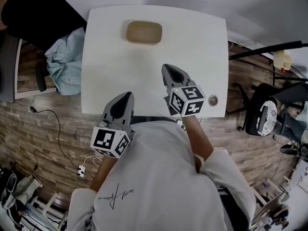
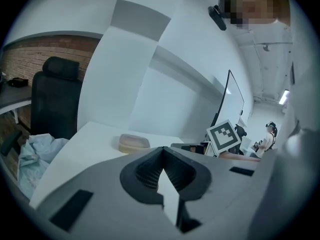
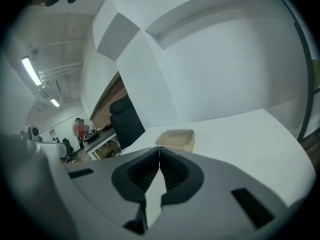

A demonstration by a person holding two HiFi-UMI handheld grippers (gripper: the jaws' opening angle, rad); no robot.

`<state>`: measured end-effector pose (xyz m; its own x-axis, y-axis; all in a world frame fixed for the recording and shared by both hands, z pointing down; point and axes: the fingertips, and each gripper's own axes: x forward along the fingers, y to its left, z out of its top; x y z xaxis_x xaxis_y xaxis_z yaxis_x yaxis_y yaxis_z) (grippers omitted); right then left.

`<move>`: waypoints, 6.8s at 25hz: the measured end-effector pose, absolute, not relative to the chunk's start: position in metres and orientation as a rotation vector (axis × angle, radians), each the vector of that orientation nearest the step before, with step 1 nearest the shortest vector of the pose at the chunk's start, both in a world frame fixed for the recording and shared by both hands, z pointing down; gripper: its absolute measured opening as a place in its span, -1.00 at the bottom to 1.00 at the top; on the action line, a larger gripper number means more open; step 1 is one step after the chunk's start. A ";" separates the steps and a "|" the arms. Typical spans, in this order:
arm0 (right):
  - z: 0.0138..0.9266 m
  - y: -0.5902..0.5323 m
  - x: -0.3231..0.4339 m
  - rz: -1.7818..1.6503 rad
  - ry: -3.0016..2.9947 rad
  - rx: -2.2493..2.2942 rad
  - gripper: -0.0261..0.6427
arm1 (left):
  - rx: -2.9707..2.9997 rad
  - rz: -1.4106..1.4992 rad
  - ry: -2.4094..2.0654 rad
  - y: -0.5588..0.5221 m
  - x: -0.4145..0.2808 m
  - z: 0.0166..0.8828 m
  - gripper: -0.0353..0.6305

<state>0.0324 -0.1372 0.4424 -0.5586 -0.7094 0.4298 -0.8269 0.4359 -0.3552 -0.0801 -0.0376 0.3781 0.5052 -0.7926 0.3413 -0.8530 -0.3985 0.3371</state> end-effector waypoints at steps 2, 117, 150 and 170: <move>0.449 -0.143 0.030 0.803 -2.464 1.348 -0.89 | 2.280 0.176 -1.340 -0.038 -0.082 0.380 -0.88; 0.552 -0.253 0.038 2.382 -2.418 1.328 -0.89 | 2.064 0.253 -1.288 -0.060 -0.131 0.423 -0.88; 0.502 -0.264 0.033 2.412 -2.643 1.156 -0.89 | 2.089 0.193 -1.319 -0.058 -0.129 0.415 -0.88; 0.474 -0.271 0.023 2.434 -2.744 1.029 -0.89 | 2.094 0.153 -1.359 -0.057 -0.133 0.407 -0.88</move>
